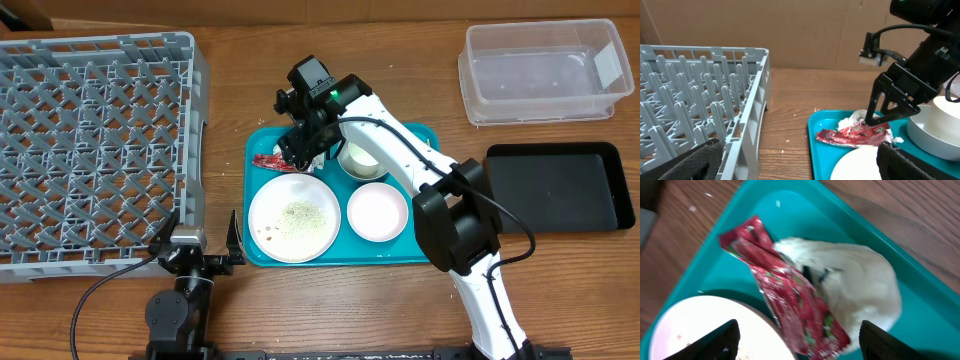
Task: Sort waste into correct bins and load items into the dishwasher
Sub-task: 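Move the right gripper over the tray and grasp the red wrapper, then carry the red wrapper to the clear bin and release it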
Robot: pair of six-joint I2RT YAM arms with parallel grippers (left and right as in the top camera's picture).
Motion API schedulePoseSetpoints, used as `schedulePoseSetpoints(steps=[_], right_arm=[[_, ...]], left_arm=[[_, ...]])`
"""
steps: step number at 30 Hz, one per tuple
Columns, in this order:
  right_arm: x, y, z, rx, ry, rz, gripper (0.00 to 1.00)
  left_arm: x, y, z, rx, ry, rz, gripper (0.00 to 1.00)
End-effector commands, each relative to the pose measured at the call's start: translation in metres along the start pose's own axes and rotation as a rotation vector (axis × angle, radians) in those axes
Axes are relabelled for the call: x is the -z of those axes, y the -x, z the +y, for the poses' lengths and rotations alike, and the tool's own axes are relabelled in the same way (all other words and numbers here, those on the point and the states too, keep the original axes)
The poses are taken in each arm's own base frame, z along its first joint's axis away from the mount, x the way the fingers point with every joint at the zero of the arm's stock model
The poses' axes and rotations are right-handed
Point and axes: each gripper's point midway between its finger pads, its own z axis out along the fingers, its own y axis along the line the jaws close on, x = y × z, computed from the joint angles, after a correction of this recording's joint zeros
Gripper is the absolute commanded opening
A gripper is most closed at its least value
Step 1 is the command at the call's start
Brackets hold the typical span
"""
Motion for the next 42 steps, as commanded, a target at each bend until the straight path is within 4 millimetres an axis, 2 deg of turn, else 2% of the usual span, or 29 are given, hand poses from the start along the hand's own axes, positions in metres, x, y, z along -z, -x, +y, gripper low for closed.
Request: schedulePoseSetpoints(steps=[1, 4, 6, 9, 19, 22, 27, 33, 36, 39, 40, 42], right_arm=[[-0.006, -0.007, -0.014, -0.006, -0.086, 0.03, 0.77], [-0.007, -0.009, -0.012, -0.008, -0.075, 0.038, 0.75], [-0.007, -0.008, -0.002, -0.008, -0.013, 0.033, 0.73], [-0.008, -0.008, 0.003, -0.008, 0.013, 0.033, 0.7], [-0.021, -0.022, -0.005, -0.017, -0.016, 0.076, 0.65], [-0.02, -0.02, -0.004, -0.016, -0.016, 0.07, 0.59], [-0.019, -0.017, -0.005, -0.032, -0.019, 0.06, 0.41], [-0.012, -0.007, -0.004, -0.051, -0.027, 0.033, 0.36], [-0.009, -0.004, -0.004, -0.051, -0.027, 0.026, 0.26], [-0.006, -0.003, -0.003, -0.073, -0.028, 0.023, 0.08], [-0.005, -0.002, -0.003, -0.087, -0.028, 0.02, 0.04], [0.0, 0.002, -0.004, -0.12, -0.039, 0.007, 0.04]], left_arm=[[0.0, 0.0, 0.001, -0.022, 0.003, -0.005, 1.0], [0.0, 0.0, 0.0, -0.023, 0.003, -0.006, 1.0], [0.0, 0.0, 0.001, -0.023, 0.003, -0.005, 1.0], [0.0, 0.0, 0.0, -0.022, 0.003, -0.006, 0.99], [0.0, 0.0, 0.0, -0.023, 0.003, -0.006, 1.0], [0.0, 0.0, 0.0, -0.023, 0.003, -0.006, 1.0], [0.0, 0.0, 0.001, -0.023, 0.003, -0.005, 1.0], [0.0, 0.0, 0.001, -0.023, 0.003, -0.005, 1.0], [0.0, 0.0, 0.001, -0.023, 0.003, -0.005, 1.0], [0.0, 0.0, 0.0, -0.023, 0.003, -0.006, 1.0], [0.0, 0.0, 0.0, -0.023, 0.003, -0.006, 1.0], [0.0, 0.0, 0.0, -0.023, 0.003, -0.006, 1.0]])
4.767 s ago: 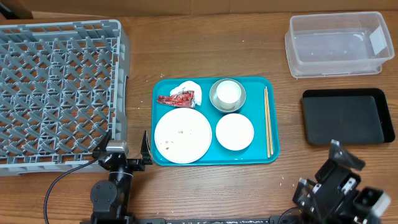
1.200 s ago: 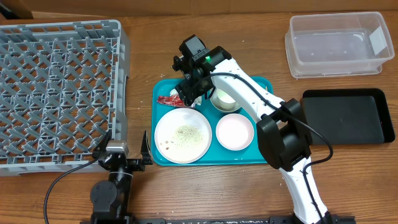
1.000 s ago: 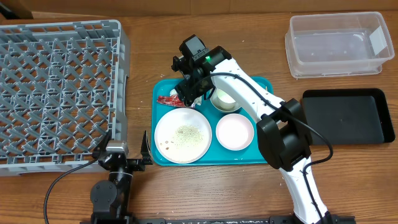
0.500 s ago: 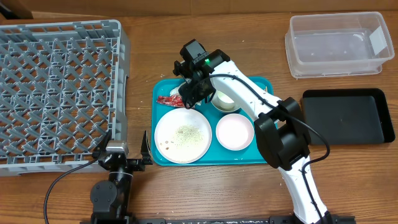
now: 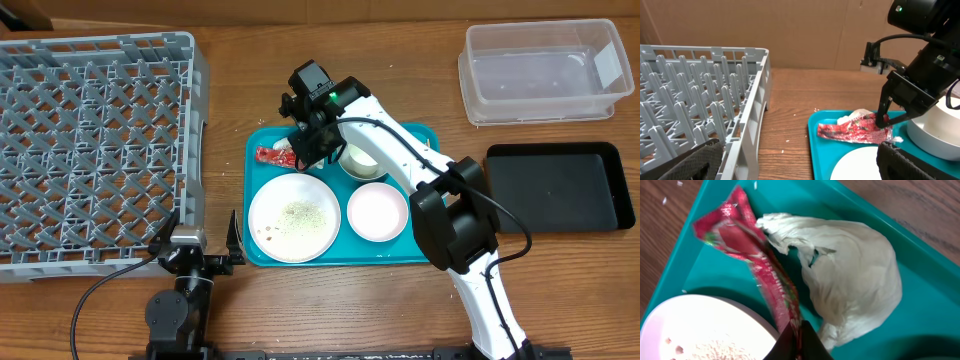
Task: Sort waste into correct bins and load items into the dishwasher
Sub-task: 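Carry the red wrapper to the clear bin and release it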
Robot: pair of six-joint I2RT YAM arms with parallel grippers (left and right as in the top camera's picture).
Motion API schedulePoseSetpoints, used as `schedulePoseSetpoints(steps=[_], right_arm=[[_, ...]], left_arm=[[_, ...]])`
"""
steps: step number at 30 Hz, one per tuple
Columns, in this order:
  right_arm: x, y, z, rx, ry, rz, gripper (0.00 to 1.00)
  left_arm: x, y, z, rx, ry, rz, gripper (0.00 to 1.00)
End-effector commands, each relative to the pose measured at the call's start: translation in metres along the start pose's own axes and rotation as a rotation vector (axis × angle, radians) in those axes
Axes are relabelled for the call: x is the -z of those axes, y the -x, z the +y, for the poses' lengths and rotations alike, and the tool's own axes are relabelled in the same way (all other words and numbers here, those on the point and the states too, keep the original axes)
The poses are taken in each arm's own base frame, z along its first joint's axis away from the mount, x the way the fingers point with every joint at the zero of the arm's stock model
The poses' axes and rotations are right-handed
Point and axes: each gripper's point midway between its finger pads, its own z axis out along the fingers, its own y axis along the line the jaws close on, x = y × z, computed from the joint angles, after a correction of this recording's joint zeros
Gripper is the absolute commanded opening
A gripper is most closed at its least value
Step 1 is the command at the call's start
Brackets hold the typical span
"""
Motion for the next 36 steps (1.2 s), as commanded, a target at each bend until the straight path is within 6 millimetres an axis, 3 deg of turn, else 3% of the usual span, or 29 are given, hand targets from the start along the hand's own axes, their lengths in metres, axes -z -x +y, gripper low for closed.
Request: schedulePoseSetpoints(steps=[1, 7, 10, 14, 15, 16, 19, 21, 27, 32, 33, 34, 35, 36], right_arm=[[0.011, 0.015, 0.003, -0.047, -0.011, -0.046, 0.04], [0.06, 0.038, -0.002, -0.142, 0.001, -0.124, 0.04], [0.106, 0.05, -0.003, -0.162, 0.057, -0.178, 0.04], [0.153, 0.054, -0.027, -0.214, 0.047, -0.233, 0.04], [0.178, 0.054, -0.051, -0.273, 0.03, -0.27, 0.04], [0.189, 0.054, -0.065, -0.315, 0.023, -0.29, 0.04], [0.213, 0.051, -0.112, -0.488, 0.005, -0.348, 0.04], [0.227, 0.042, -0.156, -0.676, -0.004, -0.388, 0.04], [0.267, -0.007, -0.266, -1.166, -0.024, -0.485, 0.04], [0.29, -0.055, -0.328, -1.404, -0.065, -0.537, 0.05], [0.293, -0.061, -0.334, -1.425, -0.068, -0.542, 0.17], [0.297, -0.068, -0.341, -1.442, -0.074, -0.548, 0.36], [0.299, -0.072, -0.346, -1.453, -0.078, -0.553, 0.67], [0.301, -0.076, -0.349, -1.461, -0.081, -0.556, 0.91]], left_arm=[[0.0, 0.0, 0.0, -0.022, 0.003, -0.006, 1.0], [0.0, 0.0, 0.0, -0.023, 0.003, -0.006, 1.0], [0.0, 0.0, 0.0, -0.023, 0.003, -0.006, 1.0], [0.0, 0.0, 0.001, -0.023, 0.003, -0.005, 1.0], [0.0, 0.0, 0.0, -0.023, 0.003, -0.006, 1.0], [0.0, 0.0, 0.0, -0.022, 0.003, -0.006, 1.0], [0.0, 0.0, 0.001, -0.023, 0.003, -0.005, 1.0], [0.0, 0.0, 0.001, -0.023, 0.003, -0.005, 1.0], [0.0, 0.0, 0.0, -0.022, 0.003, -0.006, 1.0], [0.0, 0.0, 0.0, -0.023, 0.003, -0.006, 1.0], [0.0, 0.0, 0.001, -0.023, 0.003, -0.005, 1.0], [0.0, 0.0, 0.0, -0.023, 0.003, -0.006, 1.0], [0.0, 0.0, 0.0, -0.023, 0.003, -0.006, 1.0], [0.0, 0.0, 0.0, -0.022, 0.003, -0.006, 1.0]])
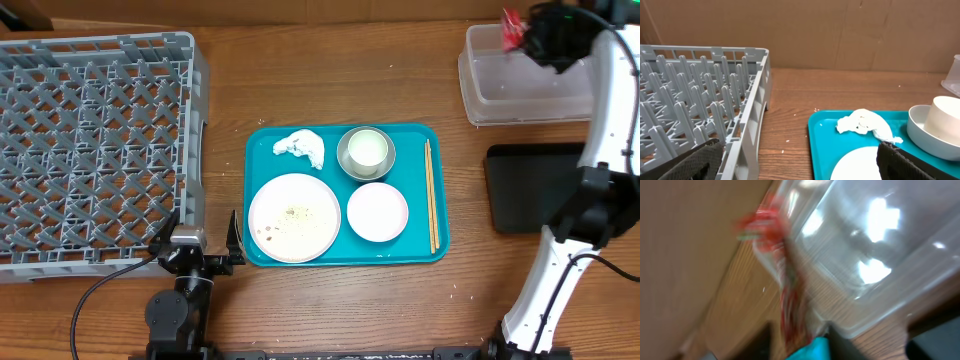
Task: Sort waste into correct bins and load items into the dishwasher
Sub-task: 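Carry the red wrapper to the clear bin and release it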
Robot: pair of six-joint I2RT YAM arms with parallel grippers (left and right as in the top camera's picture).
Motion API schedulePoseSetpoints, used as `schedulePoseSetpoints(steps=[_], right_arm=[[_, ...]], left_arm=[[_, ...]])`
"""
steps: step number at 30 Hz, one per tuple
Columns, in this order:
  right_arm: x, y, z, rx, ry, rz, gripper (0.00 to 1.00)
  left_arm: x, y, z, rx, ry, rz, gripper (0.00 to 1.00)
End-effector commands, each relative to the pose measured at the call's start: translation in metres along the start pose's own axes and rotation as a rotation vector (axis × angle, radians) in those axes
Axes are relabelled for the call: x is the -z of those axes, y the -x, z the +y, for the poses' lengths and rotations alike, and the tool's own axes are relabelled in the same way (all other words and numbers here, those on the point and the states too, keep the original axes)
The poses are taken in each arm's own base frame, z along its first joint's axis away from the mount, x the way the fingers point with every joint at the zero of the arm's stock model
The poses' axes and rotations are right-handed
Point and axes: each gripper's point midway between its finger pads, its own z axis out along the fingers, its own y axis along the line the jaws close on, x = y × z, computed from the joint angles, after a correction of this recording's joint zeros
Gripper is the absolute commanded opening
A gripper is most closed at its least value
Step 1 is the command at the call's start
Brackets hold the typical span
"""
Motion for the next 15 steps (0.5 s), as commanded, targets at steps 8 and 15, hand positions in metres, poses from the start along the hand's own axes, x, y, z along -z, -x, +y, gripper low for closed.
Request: schedulePoseSetpoints(steps=[8, 15], right_arm=[[0.018, -0.022, 0.015, 0.198, 0.038, 0.042, 1.0], [0.017, -0.13, 0.099, 0.748, 0.377, 0.264, 1.0]], left_arm=[[0.0, 0.0, 0.001, -0.023, 0.003, -0.005, 1.0], [0.0, 0.0, 0.001, -0.023, 0.003, -0.005, 1.0]])
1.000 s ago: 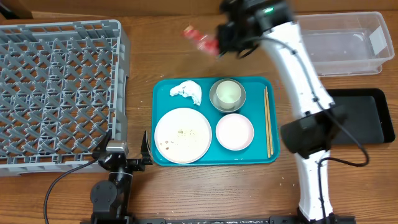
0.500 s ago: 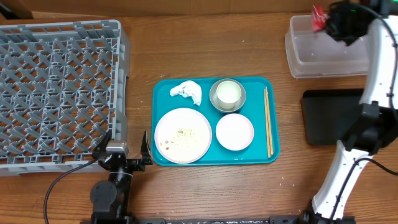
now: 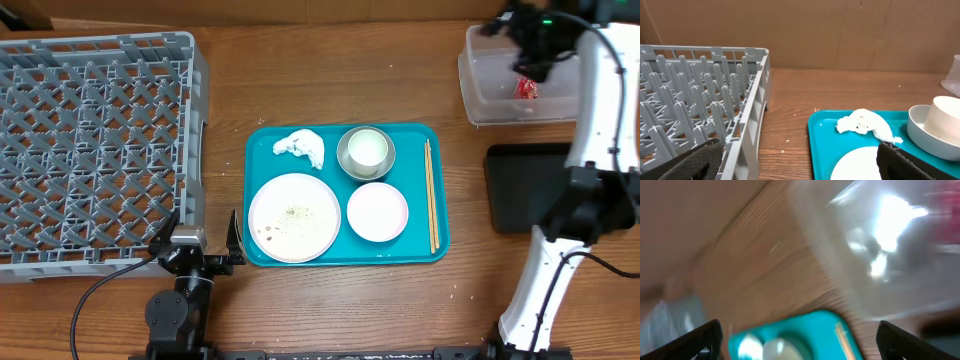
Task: Sort waste into correct bins and load items into the dishwasher
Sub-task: 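Carry the red wrapper to the clear bin and release it, then reach the right gripper to the white tissue and grasp it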
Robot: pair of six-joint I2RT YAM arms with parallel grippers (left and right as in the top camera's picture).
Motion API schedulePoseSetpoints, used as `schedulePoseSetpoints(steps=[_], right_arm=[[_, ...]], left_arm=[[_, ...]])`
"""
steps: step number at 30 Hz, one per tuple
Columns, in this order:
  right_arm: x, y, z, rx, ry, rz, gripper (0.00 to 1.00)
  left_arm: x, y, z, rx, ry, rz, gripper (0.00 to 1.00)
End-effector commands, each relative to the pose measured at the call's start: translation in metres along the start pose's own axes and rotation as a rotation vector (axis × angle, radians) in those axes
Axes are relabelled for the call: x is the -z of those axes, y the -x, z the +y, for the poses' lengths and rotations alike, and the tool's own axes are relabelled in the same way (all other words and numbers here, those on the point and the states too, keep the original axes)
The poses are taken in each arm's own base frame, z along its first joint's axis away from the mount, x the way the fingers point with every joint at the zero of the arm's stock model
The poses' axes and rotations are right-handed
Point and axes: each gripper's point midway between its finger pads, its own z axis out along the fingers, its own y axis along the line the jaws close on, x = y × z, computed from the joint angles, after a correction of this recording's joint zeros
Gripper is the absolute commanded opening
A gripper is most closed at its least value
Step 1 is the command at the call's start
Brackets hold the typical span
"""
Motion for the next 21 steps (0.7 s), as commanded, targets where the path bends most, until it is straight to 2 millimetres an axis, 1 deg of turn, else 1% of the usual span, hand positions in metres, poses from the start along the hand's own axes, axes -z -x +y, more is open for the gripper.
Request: schedulePoseSetpoints(steps=[1, 3, 5, 8, 9, 12, 13, 14, 15, 16, 18, 20, 21], right_arm=[[0.0, -0.045, 0.088, 0.396, 0.225, 0.07, 1.0], [-0.011, -0.065, 0.113, 0.49, 0.235, 0.093, 1.0], [-0.024, -0.084, 0.132, 0.573, 0.203, 0.103, 1.0], [-0.044, -0.109, 0.153, 0.675, 0.102, 0.094, 0.95], [-0.053, -0.121, 0.162, 0.722, 0.054, 0.086, 0.95], [-0.071, -0.148, 0.182, 0.824, -0.039, 0.067, 0.95], [-0.079, -0.16, 0.189, 0.864, -0.07, 0.059, 0.95], [-0.083, -0.167, 0.194, 0.886, -0.085, 0.054, 0.96], [-0.092, -0.179, 0.201, 0.922, -0.107, 0.048, 0.96], [-0.097, -0.186, 0.206, 0.944, -0.117, 0.043, 0.96], [-0.119, -0.205, 0.213, 0.992, -0.144, 0.044, 0.96], [-0.139, -0.219, 0.212, 1.015, -0.152, 0.068, 0.96], [-0.148, -0.226, 0.211, 1.021, -0.152, 0.083, 0.94]], left_arm=[[0.0, 0.0, 0.001, -0.023, 0.003, -0.005, 1.0], [0.0, 0.0, 0.0, -0.023, 0.003, -0.006, 1.0], [0.0, 0.0, 0.0, -0.023, 0.003, -0.006, 1.0], [0.0, 0.0, 0.0, -0.022, 0.003, -0.006, 1.0], [0.0, 0.0, 0.001, -0.023, 0.003, -0.005, 1.0], [0.0, 0.0, 0.001, -0.023, 0.003, -0.005, 1.0], [0.0, 0.0, 0.001, -0.023, 0.003, -0.005, 1.0], [0.0, 0.0, 0.0, -0.023, 0.003, -0.006, 1.0], [0.0, 0.0, 0.0, -0.023, 0.003, -0.006, 1.0], [0.0, 0.0, 0.0, -0.023, 0.003, -0.006, 1.0], [0.0, 0.0, 0.001, -0.023, 0.003, -0.005, 1.0], [0.0, 0.0, 0.0, -0.022, 0.003, -0.006, 1.0], [0.0, 0.0, 0.0, -0.023, 0.003, -0.006, 1.0]])
